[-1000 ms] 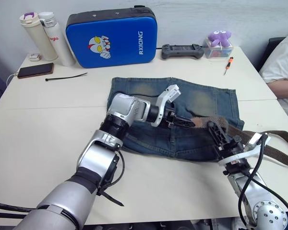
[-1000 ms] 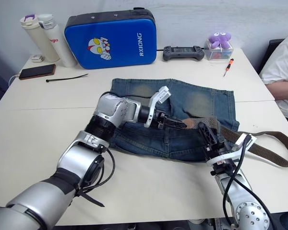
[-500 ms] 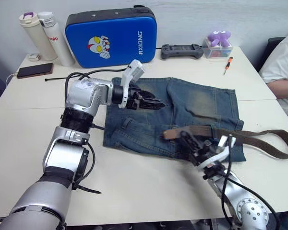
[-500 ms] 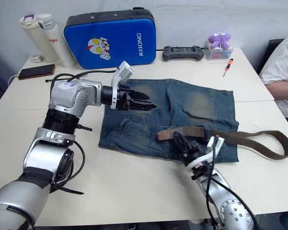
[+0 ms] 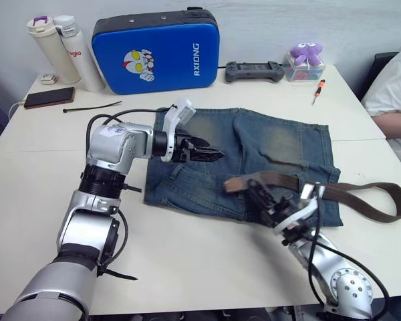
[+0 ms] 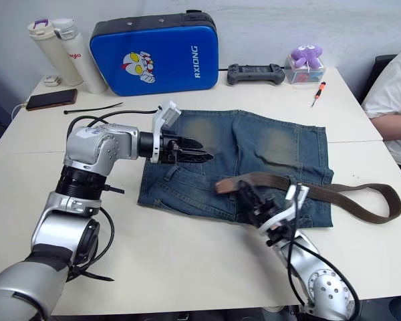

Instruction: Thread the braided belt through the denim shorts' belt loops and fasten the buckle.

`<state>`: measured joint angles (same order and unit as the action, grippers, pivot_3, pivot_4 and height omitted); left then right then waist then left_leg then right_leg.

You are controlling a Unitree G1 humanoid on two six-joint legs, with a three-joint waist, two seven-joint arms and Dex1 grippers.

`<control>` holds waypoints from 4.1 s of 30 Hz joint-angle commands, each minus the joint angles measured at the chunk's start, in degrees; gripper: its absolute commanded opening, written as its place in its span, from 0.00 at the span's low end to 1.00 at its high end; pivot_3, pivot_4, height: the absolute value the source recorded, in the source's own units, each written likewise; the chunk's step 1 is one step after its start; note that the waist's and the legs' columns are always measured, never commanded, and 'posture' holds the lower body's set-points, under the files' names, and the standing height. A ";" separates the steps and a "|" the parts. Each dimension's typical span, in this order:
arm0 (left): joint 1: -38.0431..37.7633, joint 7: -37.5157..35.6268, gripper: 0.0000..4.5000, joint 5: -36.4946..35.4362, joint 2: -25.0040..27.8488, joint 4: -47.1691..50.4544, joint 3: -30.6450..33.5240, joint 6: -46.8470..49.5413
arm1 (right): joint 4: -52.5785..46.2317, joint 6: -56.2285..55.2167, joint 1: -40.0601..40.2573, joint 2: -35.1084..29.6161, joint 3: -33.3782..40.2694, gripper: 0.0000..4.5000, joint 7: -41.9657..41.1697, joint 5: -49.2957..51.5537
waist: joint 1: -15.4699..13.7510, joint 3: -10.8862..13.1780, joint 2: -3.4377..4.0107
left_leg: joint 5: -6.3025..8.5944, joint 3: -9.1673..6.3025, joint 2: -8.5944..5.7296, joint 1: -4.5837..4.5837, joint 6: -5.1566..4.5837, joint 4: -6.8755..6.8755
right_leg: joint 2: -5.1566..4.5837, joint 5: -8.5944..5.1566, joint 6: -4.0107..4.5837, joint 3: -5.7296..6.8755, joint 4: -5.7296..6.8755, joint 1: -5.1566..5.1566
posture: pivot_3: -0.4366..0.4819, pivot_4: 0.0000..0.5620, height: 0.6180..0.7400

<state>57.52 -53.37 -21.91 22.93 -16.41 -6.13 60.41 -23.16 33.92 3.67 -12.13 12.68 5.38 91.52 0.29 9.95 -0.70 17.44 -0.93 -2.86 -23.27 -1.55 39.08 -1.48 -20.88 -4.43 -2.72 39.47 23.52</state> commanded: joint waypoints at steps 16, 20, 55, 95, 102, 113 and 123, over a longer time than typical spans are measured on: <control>-9.83 -16.07 0.99 -0.84 12.20 13.00 -2.75 -20.72 | -5.01 -0.94 0.87 -4.56 0.21 0.00 5.82 -3.09 | -0.09 -0.01 0.00 | 0.01 -0.01 0.01 0.01 -0.04 0.00 | -0.01 0.00 0.00 0.00 -0.06 -0.06 | 0.48 0.27 1.00; -10.31 -16.17 0.99 -0.06 12.90 13.11 -3.27 -21.48 | -4.43 -1.13 0.08 -3.95 -0.74 0.00 5.62 -6.04 | -0.02 -0.01 0.00 | 0.01 -0.01 0.01 0.02 -0.05 0.00 | 0.00 0.00 0.01 0.00 -0.06 -0.05 | 0.48 0.27 1.00; -10.34 -14.23 0.99 1.02 11.96 12.30 -3.24 -23.28 | -3.02 -1.48 -0.45 0.66 -3.16 0.00 6.64 -7.16 | 0.19 0.00 0.00 | 0.02 0.00 0.01 0.02 -0.07 -0.02 | 0.00 0.00 0.01 0.00 -0.04 -0.04 | 0.48 0.27 1.00; -10.42 -14.36 1.00 3.20 10.00 10.81 -5.49 -25.50 | -0.62 0.17 -3.16 3.45 1.34 0.73 11.62 -0.05 | 1.31 -0.02 -0.02 | 0.03 -0.04 0.01 0.04 -0.09 -0.07 | 0.00 -0.01 0.01 0.01 -0.05 -0.07 | 0.48 0.27 1.00; -10.29 -14.36 1.00 3.77 10.16 10.90 -5.40 -25.75 | 3.02 -2.10 -5.60 5.91 2.21 0.68 10.66 -0.40 | 1.34 -0.01 -0.01 | 0.03 -0.03 0.01 0.04 -0.08 -0.09 | 0.01 -0.01 0.01 0.01 -0.05 -0.06 | 0.48 0.27 1.00; -10.94 -14.21 1.00 4.06 10.60 12.02 -5.32 -25.03 | -0.07 2.56 -7.62 5.19 -4.47 0.01 13.79 -0.07 | 1.51 -0.01 -0.01 | 0.02 -0.03 0.01 0.04 -0.07 -0.10 | 0.00 -0.01 0.01 0.01 -0.04 -0.03 | 0.48 0.27 1.00; -13.45 -13.41 1.00 3.37 11.31 15.73 -5.11 -22.27 | 4.41 4.05 -12.53 7.69 -8.43 0.01 16.46 -2.47 | 1.58 -0.01 0.00 | 0.01 -0.03 0.02 0.03 -0.04 -0.13 | 0.00 -0.01 0.01 0.01 -0.05 0.00 | 0.48 0.27 1.00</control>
<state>44.12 -66.77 -17.81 33.14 -3.13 -11.97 37.86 -17.92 37.69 -8.23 -4.87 4.73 21.82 89.00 1.87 9.94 -0.70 17.44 -0.96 -2.84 -23.24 -1.59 38.95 -1.48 -20.88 -4.42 -2.72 39.41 23.52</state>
